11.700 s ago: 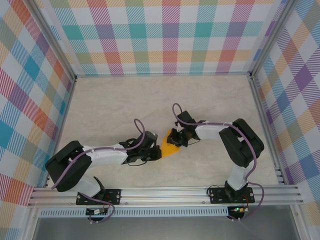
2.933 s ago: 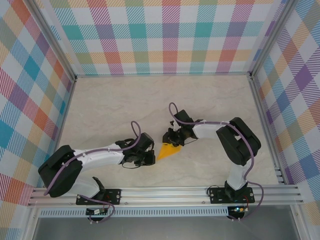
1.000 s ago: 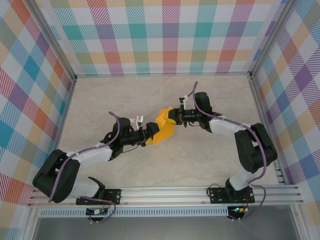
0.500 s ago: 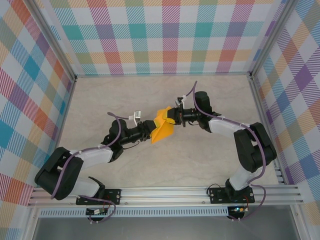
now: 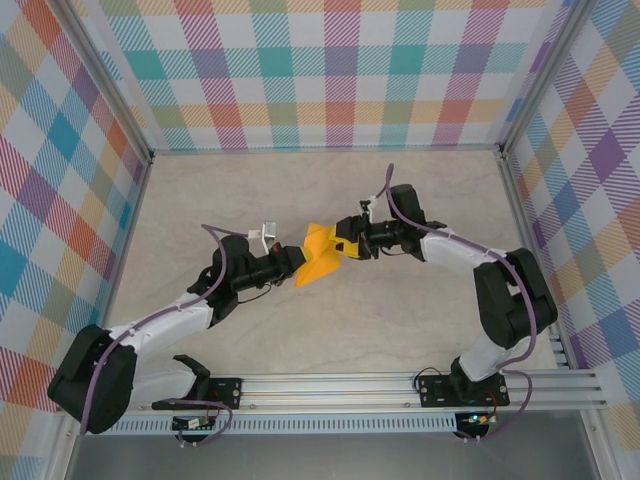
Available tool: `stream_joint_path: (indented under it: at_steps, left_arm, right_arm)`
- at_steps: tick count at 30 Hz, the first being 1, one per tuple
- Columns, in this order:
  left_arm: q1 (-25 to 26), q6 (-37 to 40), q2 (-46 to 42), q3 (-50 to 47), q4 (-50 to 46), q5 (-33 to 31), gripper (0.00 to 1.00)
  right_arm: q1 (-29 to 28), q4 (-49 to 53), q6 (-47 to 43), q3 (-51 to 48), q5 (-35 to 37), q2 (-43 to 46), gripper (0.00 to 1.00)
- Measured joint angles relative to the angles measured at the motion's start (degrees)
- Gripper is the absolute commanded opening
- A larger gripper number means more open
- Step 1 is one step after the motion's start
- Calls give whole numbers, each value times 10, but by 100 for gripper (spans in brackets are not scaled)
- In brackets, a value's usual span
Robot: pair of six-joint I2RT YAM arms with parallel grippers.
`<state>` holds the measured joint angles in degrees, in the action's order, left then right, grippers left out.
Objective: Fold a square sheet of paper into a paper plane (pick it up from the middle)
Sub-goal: Turn over the paper at the center of the table.
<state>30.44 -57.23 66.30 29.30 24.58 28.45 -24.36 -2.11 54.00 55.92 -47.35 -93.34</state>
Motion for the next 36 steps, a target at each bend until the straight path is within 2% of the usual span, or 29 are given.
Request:
stream_joint_path:
  at_steps: [4, 9, 13, 17, 22, 25, 28, 32, 36]
  left_arm:
    - [0, 107, -32, 67, -177, -70, 4]
    - [3, 207, -15, 173, -389, -196, 4]
    - [27, 250, 63, 278, -541, -345, 4]
    - [68, 257, 169, 365, -658, -489, 4]
    - [114, 245, 302, 440, -750, -603, 4]
    - [136, 238, 375, 478, -774, -631, 6]
    - [152, 236, 439, 509, -775, -629, 10]
    - [160, 239, 495, 524, -752, -588, 27]
    - [160, 246, 502, 525, -725, -534, 44]
  right_arm:
    - [0, 101, -66, 12, 90, 45, 75]
    - [0, 176, -113, 12, 186, 84, 81]
    - [0, 207, -129, 6, 241, 92, 82]
    - [0, 232, -132, -6, 283, 97, 82]
    - [0, 252, -132, -22, 324, 118, 82]
    - [0, 260, -131, -32, 348, 132, 82]
    - [0, 267, -129, -43, 369, 139, 82]
    - [0, 277, -127, -55, 389, 145, 82]
    - [0, 287, -127, -59, 405, 156, 82]
